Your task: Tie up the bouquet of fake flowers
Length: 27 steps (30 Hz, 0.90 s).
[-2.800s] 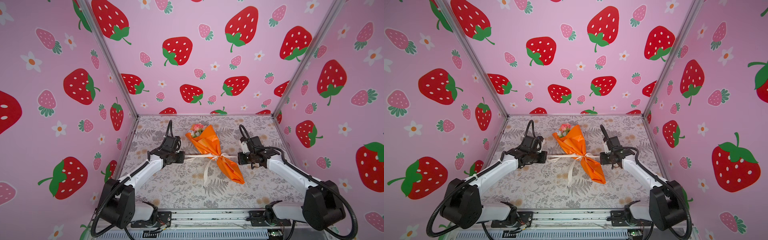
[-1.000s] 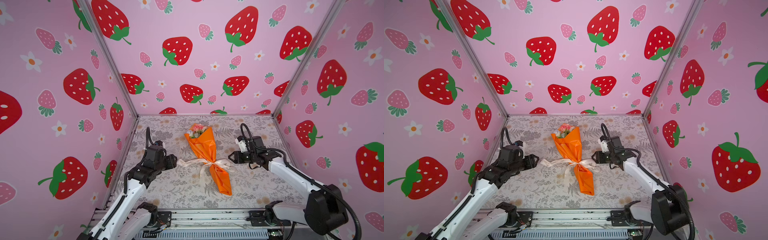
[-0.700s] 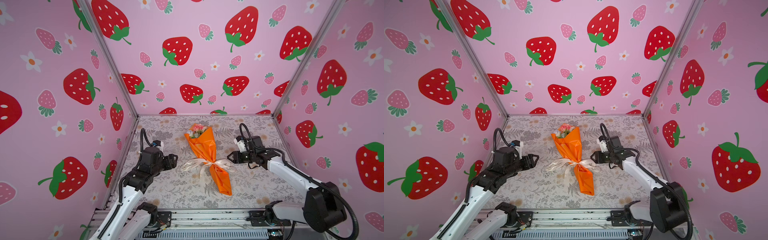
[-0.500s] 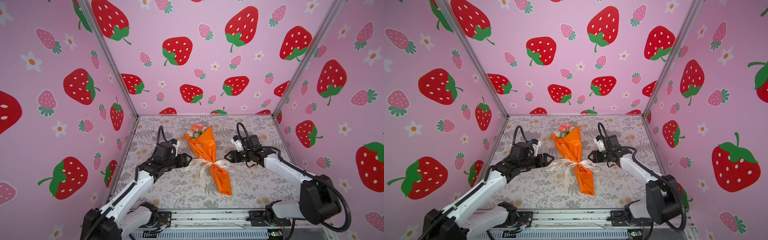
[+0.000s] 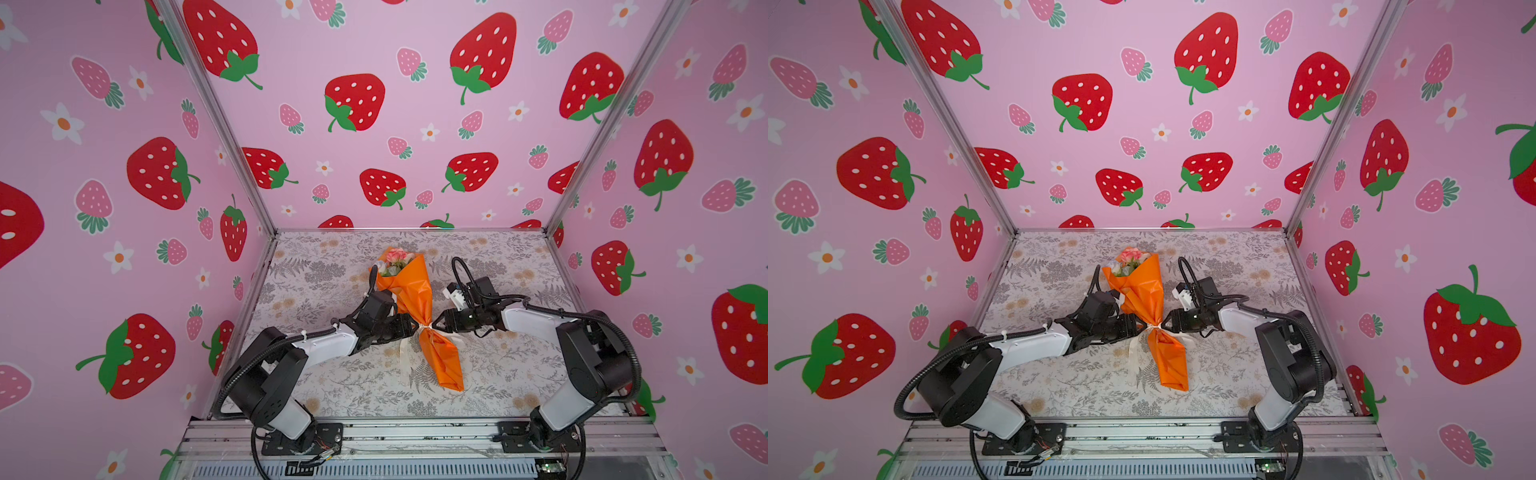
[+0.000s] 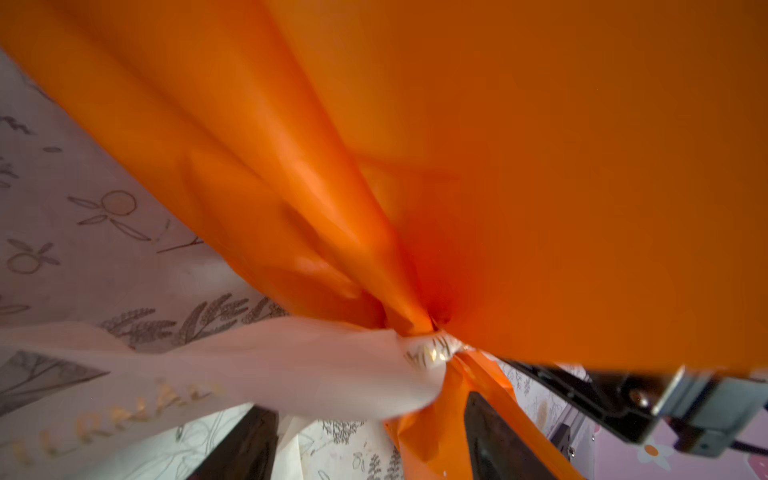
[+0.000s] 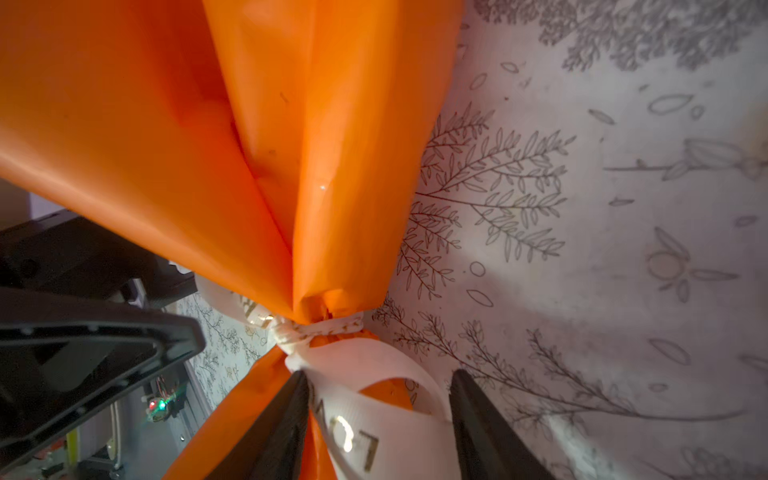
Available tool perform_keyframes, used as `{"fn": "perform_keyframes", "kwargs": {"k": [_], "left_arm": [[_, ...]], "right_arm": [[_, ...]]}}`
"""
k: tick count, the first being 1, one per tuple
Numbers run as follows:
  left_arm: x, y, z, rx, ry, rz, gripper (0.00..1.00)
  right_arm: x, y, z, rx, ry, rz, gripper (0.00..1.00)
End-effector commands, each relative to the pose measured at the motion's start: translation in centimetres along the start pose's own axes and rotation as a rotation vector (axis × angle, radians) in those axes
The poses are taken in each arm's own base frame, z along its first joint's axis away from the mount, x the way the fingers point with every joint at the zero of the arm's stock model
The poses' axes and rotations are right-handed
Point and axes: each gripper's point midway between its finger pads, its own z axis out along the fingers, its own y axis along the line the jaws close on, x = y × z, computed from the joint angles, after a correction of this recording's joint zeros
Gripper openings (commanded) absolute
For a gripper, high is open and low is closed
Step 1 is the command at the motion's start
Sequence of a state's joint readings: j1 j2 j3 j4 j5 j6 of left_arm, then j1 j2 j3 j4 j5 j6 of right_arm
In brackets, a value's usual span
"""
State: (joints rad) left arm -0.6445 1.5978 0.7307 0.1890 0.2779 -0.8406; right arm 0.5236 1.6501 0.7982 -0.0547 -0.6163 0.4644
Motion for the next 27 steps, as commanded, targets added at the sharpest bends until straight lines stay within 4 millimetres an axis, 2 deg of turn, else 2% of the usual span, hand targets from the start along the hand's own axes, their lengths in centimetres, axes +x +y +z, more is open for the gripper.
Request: {"fn": "perform_keyframes", "kwargs": {"k": [1,5,9,11,17,21,24,27], "left_arm": [[-2.7,-1.9,1.4,0.06,-0.079,-0.01,0.65],[-4.3,-2.4,3.1,0.097,-0.091,-0.02,0.54],[-5.8,-2.8,4.6,0.148,-0.08,-0.035,0.42],[-6.5,-2.9,5.2,0.159,-0.081,-0.039,0.4],[-8.4,-2.7,6.4,0.198,-0.064,-0.056,0.37],[-8.6,-2.3,6.5,0.19,-0.058,-0.067,0.35],[-8.4,-2.2,6.0,0.177,-0.056,-0.063,0.37],[-8.5,-2.2,4.7,0.148,-0.075,-0.04,0.44]], "right_arm": [[0.0,0.6,0.1,-0.058,-0.056,0.085,0.57],[-0.1,-0.2,0.0,-0.033,-0.112,0.138,0.56],[-1.3,-0.5,-0.1,-0.013,-0.159,0.159,0.54],[-2.1,-0.7,0.0,-0.005,-0.176,0.166,0.54],[-4.2,-0.3,0.7,-0.05,-0.2,0.184,0.52],[-4.9,-0.6,0.8,-0.038,-0.199,0.182,0.52],[-5.3,-1.0,0.1,-0.019,-0.213,0.184,0.52],[-6.2,-0.8,-1.6,0.004,-0.257,0.163,0.53]]}}
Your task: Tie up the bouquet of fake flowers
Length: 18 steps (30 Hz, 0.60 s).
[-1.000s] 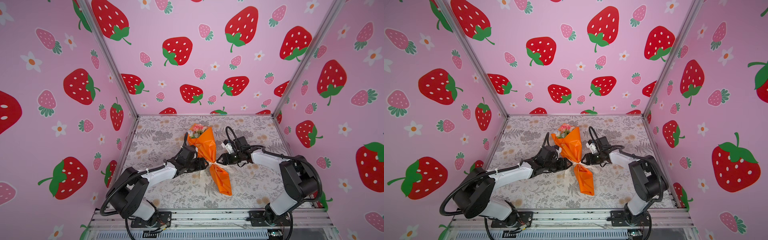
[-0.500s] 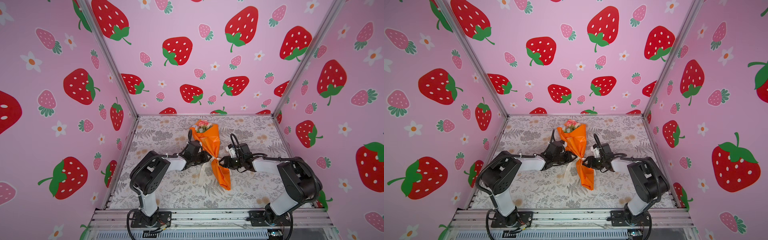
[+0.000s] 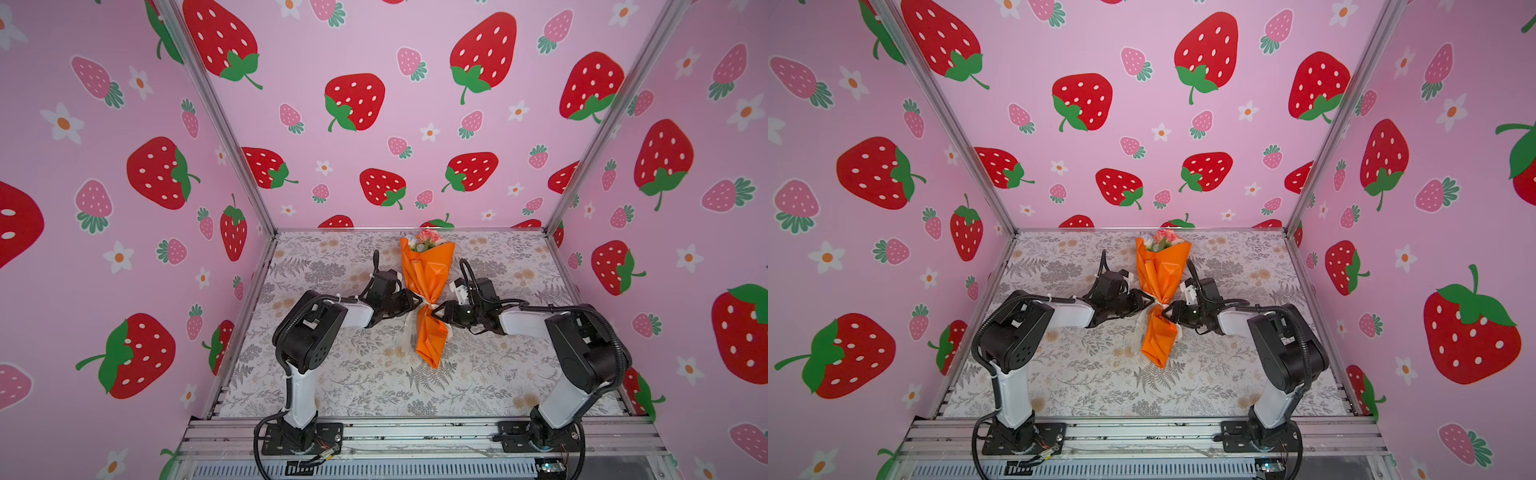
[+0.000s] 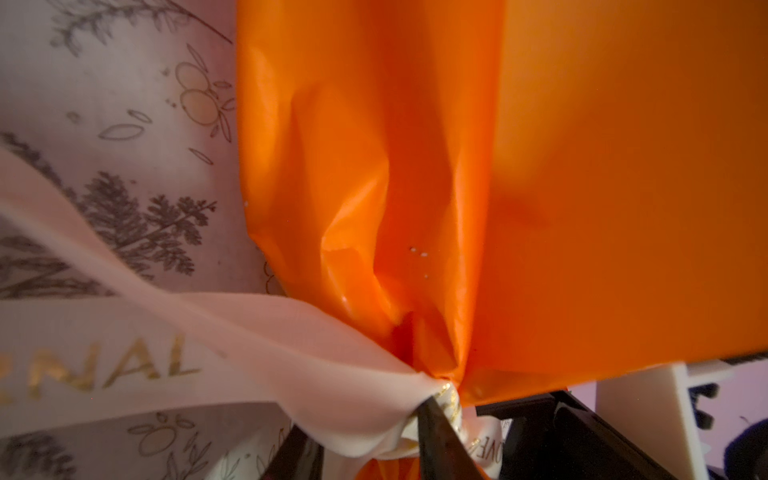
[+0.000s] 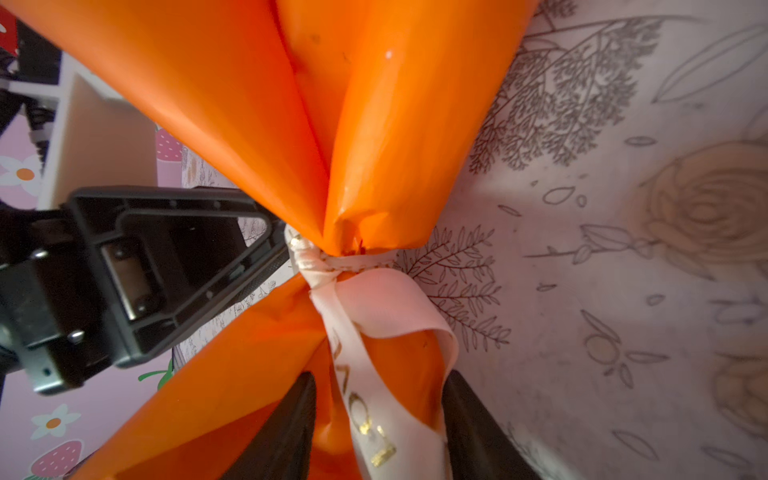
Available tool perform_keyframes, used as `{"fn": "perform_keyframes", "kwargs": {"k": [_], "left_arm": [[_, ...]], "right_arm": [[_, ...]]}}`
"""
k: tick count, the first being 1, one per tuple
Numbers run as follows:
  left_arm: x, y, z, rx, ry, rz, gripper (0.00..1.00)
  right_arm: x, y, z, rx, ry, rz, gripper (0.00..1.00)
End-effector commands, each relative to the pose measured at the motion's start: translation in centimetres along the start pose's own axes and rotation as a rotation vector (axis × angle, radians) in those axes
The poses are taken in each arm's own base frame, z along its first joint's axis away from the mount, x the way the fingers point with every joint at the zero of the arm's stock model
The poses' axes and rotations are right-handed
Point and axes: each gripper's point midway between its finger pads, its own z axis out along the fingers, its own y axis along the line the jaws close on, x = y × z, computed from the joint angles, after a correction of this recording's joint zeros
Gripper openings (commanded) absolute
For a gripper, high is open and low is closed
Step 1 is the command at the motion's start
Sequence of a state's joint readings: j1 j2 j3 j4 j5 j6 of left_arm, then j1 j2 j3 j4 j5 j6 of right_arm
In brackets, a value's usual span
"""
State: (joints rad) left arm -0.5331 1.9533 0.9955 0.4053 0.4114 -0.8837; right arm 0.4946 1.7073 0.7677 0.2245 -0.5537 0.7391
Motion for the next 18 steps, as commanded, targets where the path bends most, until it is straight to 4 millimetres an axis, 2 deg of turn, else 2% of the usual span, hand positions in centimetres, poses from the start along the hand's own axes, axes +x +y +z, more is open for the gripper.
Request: {"fn": "perform_keyframes", "kwargs": {"k": [1,7,10,13,16,17,18], "left_arm": [[-0.6,-1.4,-2.0,-0.013,-0.025,0.044,0.47],[-0.4,-1.3,-5.6,-0.081,-0.06,0.104,0.52],[-0.1,-1.4,-7.8,-0.1,-0.088,0.14,0.54],[-0.2,-1.4,-10.9,-0.149,-0.148,0.198,0.56],[-0.6,-0.6,-14.8,-0.254,-0.234,0.274,0.57],[-0.9,-0.4,-16.3,-0.288,-0.272,0.296,0.58],[-1.1,-0.1,-17.6,-0.316,-0.305,0.31,0.6]], "right_arm": [[-2.6,1.2,-2.3,0.02,-0.088,-0.038,0.54],[-4.3,1.0,-6.4,0.14,-0.193,-0.101,0.56],[-5.2,0.6,-9.4,0.236,-0.292,-0.142,0.56],[-6.6,-0.1,-14.0,0.391,-0.454,-0.205,0.58],[-8.1,-0.4,-19.9,0.575,-0.656,-0.303,0.6],[-8.5,-0.7,-22.1,0.647,-0.732,-0.326,0.65],[-8.6,-1.0,-23.9,0.712,-0.792,-0.335,0.74]]}}
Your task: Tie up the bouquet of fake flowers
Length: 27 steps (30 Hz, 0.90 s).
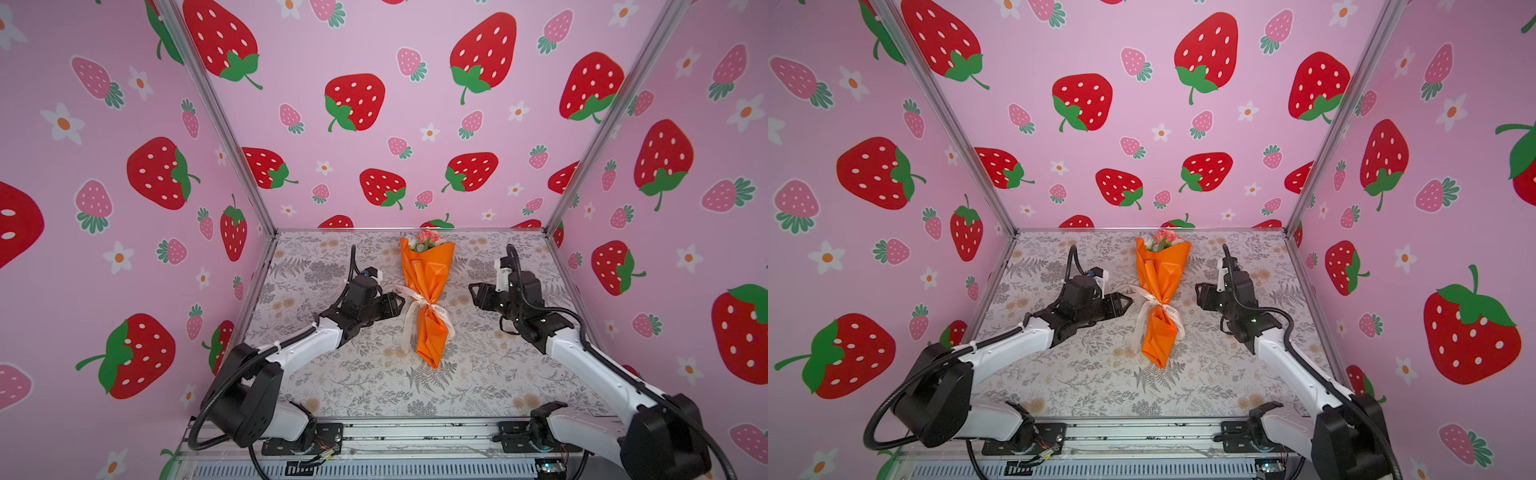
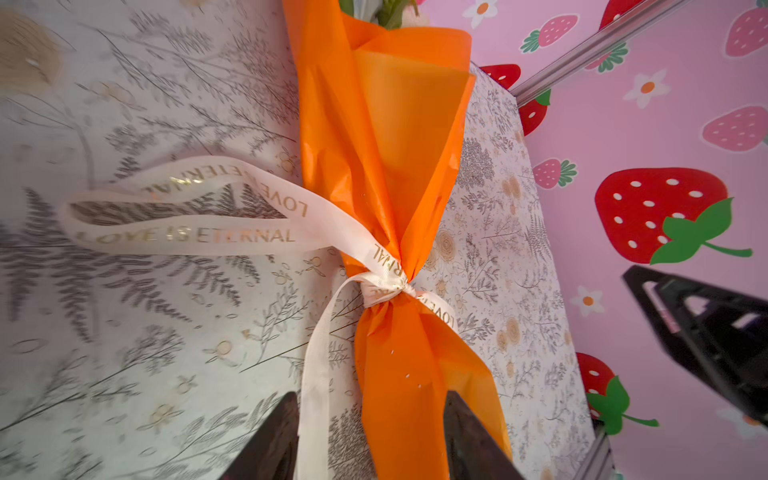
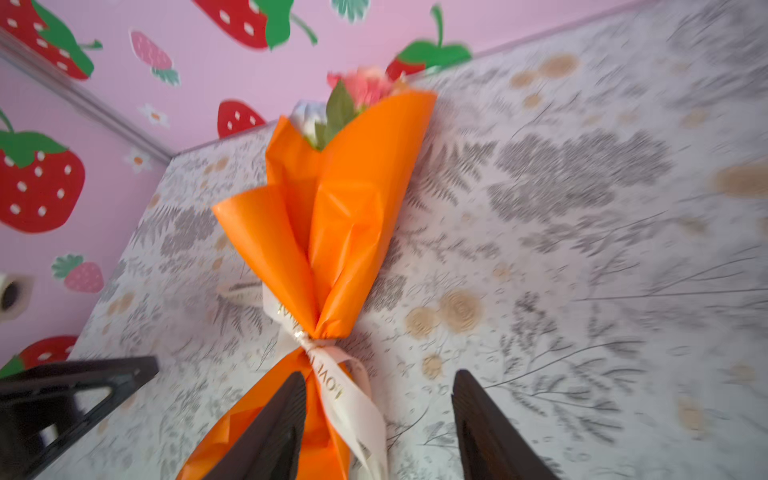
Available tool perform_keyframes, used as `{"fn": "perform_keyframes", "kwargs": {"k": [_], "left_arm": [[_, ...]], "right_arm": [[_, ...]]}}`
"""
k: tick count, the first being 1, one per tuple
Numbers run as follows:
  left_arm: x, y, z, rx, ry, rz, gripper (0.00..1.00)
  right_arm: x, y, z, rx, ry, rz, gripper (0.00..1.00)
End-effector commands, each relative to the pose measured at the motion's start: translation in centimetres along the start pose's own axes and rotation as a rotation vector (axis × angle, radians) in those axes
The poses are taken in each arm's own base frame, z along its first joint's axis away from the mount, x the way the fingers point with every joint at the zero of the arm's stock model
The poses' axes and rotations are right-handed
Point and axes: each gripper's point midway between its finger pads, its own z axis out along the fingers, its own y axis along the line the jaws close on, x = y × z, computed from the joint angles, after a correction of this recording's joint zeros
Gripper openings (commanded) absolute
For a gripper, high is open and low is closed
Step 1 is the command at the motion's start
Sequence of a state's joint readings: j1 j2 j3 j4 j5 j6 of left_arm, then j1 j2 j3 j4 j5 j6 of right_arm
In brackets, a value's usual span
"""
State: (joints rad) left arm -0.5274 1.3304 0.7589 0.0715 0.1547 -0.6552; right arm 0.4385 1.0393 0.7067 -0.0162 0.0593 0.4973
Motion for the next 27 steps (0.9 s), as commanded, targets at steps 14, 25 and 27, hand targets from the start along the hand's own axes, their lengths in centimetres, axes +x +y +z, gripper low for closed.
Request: {"fn": "perform_keyframes", "kwargs": {"k": [14,25,27], "left_arm": [[-2.2,12.3,-14.6,-0.486,-0.378,0.062,0.99],[-1.9,14.0,-15.4,-0.585,-0.375,0.122,0.99],[-2.1,14.3,-15.5,-0.61,-0.382,0.134,0.99]], "right_arm": [[1.5,-15.9,-2.3,0.642,-0.286,-0.218,1.0],[2.0,-14.0,2.7,0.396,-0.331,-0.388,1.0],[1.6,-13.4,2.4,0.35,-0.396,-0.404,1.0]]}}
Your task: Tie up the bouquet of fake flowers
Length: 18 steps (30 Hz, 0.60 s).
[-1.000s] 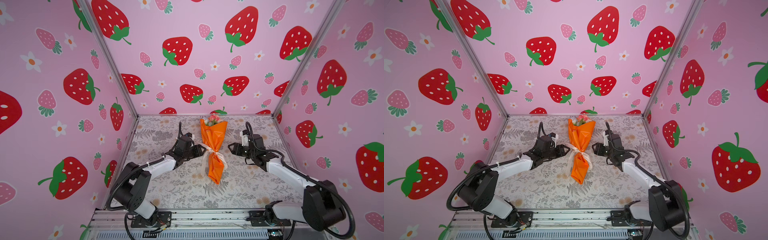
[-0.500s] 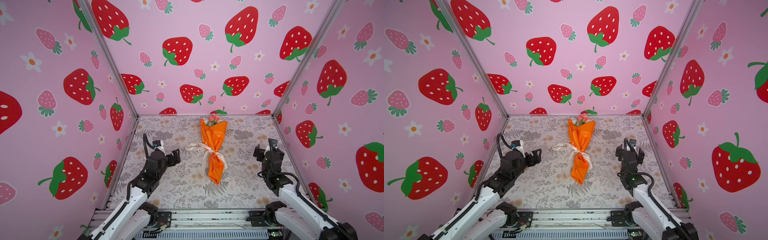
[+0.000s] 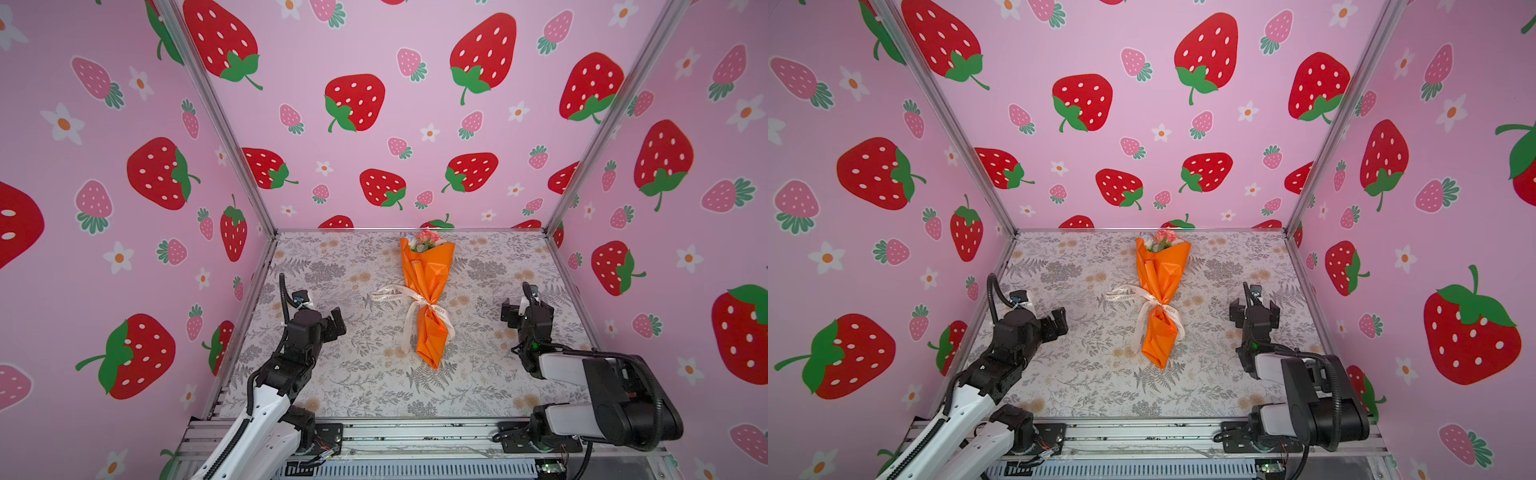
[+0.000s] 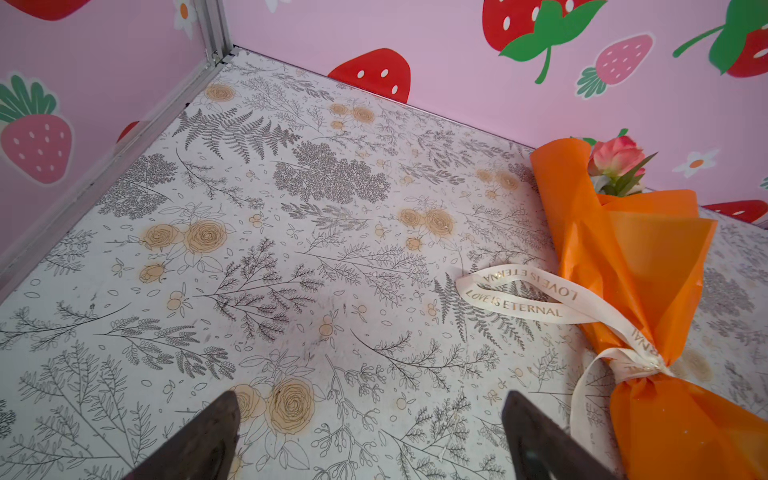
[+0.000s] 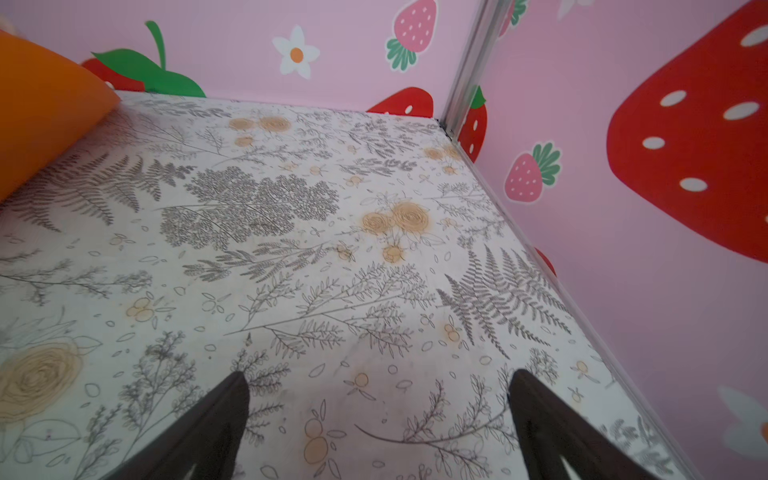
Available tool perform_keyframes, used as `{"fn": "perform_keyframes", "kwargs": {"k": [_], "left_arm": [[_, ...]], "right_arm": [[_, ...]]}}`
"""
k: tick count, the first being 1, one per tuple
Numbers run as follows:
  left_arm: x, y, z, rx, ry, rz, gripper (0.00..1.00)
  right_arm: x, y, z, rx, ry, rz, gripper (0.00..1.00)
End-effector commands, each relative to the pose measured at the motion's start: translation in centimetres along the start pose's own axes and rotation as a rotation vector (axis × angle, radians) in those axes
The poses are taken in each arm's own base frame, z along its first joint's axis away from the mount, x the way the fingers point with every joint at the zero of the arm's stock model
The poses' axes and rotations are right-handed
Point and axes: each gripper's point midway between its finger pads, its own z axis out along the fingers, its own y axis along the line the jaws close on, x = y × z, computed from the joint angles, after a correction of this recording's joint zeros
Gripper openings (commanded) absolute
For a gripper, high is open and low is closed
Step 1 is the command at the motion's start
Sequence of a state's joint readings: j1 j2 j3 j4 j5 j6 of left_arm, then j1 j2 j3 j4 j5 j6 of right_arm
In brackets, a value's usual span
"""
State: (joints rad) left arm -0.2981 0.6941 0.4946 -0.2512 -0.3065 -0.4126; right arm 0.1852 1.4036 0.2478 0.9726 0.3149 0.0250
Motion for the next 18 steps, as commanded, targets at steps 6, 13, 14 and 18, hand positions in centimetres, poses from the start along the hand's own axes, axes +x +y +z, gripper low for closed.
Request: {"fn": "perform_keyframes", "kwargs": {"k": [6,13,14,18], "left_arm": [[-0.9,2.4,0.8,-0.15,-0.072,0.142,0.99],[-0.8,4.2,3.6,-0.245,-0.088,0.202,0.99],[-0.5,4.4,4.2,-0.247,-0.071,0.206,0.99],[0.2,4.3,6.6,-0.201,-0.049,0.234,0.99]], "right_arm": [[-2.3,1.7,-1.3,-0.155,-0.229,-0.019,1.0],[-1.7,-1.6,1.3,0.063,-0.141,0.079,1.0],[-1.6,-1.5,1.4,0.062,-0.129,0.074,1.0],[-1.7,-1.5,1.3,0.064,-0.133,0.075,1.0]]}}
